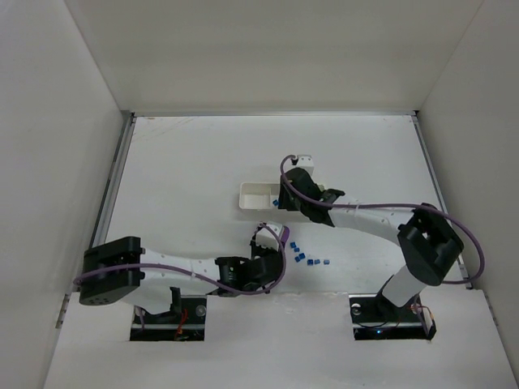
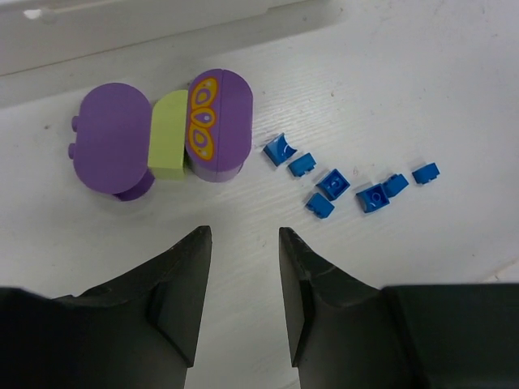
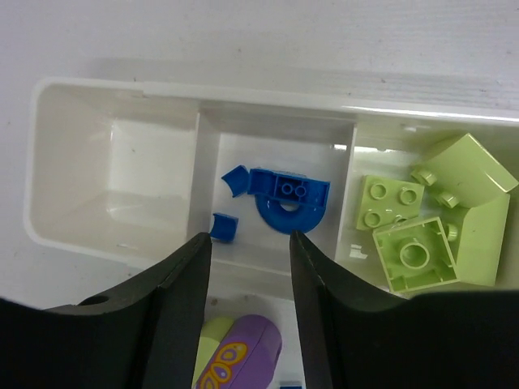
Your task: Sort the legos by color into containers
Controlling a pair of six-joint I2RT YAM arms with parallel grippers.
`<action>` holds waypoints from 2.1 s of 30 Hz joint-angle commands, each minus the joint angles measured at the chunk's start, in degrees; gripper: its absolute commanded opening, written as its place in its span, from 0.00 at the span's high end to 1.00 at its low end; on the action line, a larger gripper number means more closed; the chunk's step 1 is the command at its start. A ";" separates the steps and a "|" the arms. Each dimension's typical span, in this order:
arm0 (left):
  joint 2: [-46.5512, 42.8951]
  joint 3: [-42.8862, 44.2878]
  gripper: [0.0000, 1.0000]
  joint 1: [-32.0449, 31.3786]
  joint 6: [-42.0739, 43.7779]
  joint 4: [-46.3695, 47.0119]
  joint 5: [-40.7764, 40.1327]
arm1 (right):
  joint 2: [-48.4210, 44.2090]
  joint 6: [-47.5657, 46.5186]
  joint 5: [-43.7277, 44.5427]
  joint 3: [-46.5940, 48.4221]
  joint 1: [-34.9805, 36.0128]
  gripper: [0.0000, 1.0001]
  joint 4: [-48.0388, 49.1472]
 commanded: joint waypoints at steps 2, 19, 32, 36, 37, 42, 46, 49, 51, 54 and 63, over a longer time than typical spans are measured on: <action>3.65 4.28 0.64 -1.03 -1.19 0.56 -1.11 | -6.03 -0.16 1.73 -0.73 -1.33 0.51 4.38; 23.34 19.05 0.61 1.25 -8.21 -4.18 -5.94 | -31.36 1.77 1.82 -24.99 -3.09 0.55 10.97; 29.15 20.55 0.61 4.94 -9.98 -1.21 -4.62 | -33.04 3.80 0.15 -31.06 -2.39 0.55 16.51; 29.77 20.20 0.65 5.91 -9.80 -0.32 -3.48 | -31.28 4.06 0.15 -31.50 -1.77 0.55 18.00; 29.85 20.02 0.67 5.91 -9.98 -0.41 -3.31 | -31.10 4.15 0.15 -31.59 -1.77 0.55 18.27; 30.21 19.14 0.72 5.30 -10.59 -0.76 -3.04 | -31.45 4.15 0.06 -32.03 -1.77 0.55 18.36; 28.37 17.74 0.73 4.94 -11.21 -0.42 -3.66 | -31.80 4.15 0.06 -32.64 -1.77 0.55 18.45; 26.52 16.94 0.69 4.51 -10.95 -0.24 -3.66 | -31.97 4.15 0.06 -32.82 -1.86 0.55 18.45; 25.82 16.68 0.64 3.98 -10.77 -0.24 -3.66 | -31.98 4.15 -0.11 -32.91 -1.95 0.55 18.45; 24.85 15.98 0.63 3.80 -11.21 -0.85 -4.62 | -31.89 4.15 -0.29 -32.82 -2.03 0.55 18.45; 22.65 13.78 0.64 2.66 -12.09 -0.59 -5.24 | -31.10 4.06 -0.29 -32.82 -1.77 0.55 19.15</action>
